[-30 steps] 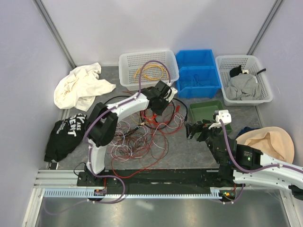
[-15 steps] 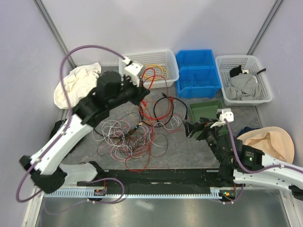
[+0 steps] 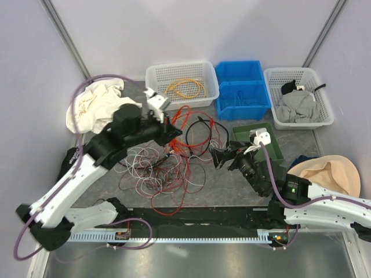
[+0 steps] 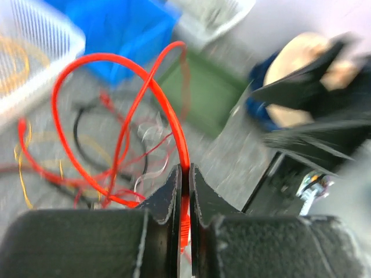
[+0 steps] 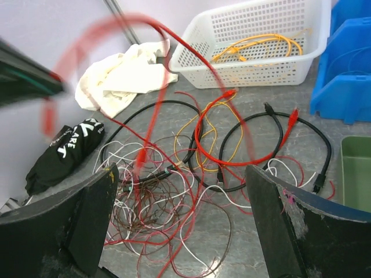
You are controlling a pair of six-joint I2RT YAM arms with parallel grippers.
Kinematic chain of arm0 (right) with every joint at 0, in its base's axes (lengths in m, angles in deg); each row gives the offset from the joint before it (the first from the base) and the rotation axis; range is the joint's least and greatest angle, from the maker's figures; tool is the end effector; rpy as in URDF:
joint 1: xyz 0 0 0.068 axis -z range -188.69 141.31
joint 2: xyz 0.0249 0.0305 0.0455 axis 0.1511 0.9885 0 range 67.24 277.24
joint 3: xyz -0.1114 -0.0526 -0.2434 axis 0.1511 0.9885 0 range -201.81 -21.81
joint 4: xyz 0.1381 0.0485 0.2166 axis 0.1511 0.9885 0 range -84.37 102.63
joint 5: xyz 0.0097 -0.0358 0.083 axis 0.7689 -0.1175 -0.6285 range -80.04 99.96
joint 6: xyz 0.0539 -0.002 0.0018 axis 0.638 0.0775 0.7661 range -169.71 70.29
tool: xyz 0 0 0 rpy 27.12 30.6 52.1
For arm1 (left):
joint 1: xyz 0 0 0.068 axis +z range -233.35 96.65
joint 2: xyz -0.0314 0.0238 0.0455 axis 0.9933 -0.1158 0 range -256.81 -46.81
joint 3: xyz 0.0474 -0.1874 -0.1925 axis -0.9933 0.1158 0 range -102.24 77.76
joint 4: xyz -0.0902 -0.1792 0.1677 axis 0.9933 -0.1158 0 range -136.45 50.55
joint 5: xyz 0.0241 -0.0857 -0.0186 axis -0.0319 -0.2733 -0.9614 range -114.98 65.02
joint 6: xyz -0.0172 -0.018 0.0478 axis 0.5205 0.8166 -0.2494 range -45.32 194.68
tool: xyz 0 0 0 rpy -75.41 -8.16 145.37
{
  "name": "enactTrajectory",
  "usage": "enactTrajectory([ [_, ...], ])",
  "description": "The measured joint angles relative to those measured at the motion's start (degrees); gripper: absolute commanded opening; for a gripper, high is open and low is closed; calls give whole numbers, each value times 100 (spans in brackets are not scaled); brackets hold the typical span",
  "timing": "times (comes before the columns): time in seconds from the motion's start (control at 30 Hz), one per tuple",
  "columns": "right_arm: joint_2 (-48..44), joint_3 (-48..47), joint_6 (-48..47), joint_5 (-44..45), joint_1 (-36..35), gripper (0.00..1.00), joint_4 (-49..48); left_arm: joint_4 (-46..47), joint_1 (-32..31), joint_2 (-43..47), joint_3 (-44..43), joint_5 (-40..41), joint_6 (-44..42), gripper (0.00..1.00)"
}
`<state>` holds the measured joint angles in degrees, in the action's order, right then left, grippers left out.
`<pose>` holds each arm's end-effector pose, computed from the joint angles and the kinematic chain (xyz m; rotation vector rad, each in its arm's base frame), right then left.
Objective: Untangle the cables
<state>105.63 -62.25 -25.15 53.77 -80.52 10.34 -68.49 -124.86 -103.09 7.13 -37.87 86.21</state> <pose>0.0719 0.1399 0.3415 -0.0758 1.6457 0.6822 0.1454 -0.1391 0.4244 0.6511 1.7921 -0.8464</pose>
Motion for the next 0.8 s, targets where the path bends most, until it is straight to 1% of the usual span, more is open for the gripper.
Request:
enactTrajectory([
  [0.07, 68, -22, -20, -13, 0, 98, -79, -131, 39, -428, 26, -55, 15, 2],
  [0.13, 142, -26, -35, -20, 0, 98, -118, -127, 59, -846, 302, -153, 61, 2],
  [0.2, 199, -26, -37, -22, 0, 98, -122, -317, 63, -984, 643, -374, 96, 2],
  [0.27, 229, -26, -37, -22, 0, 98, -122, -476, 61, -885, 695, -557, 118, 2],
  [0.47, 234, -98, -70, -13, 0, 98, -127, -164, 66, -15, 426, -608, 131, 2],
  [0.6, 295, -105, -42, -15, 0, 98, -129, 50, 68, -15, 304, -881, 144, 2],
  [0.8, 505, -105, -57, -162, 0, 98, -264, 243, 74, -46, 529, -997, 177, 2],
])
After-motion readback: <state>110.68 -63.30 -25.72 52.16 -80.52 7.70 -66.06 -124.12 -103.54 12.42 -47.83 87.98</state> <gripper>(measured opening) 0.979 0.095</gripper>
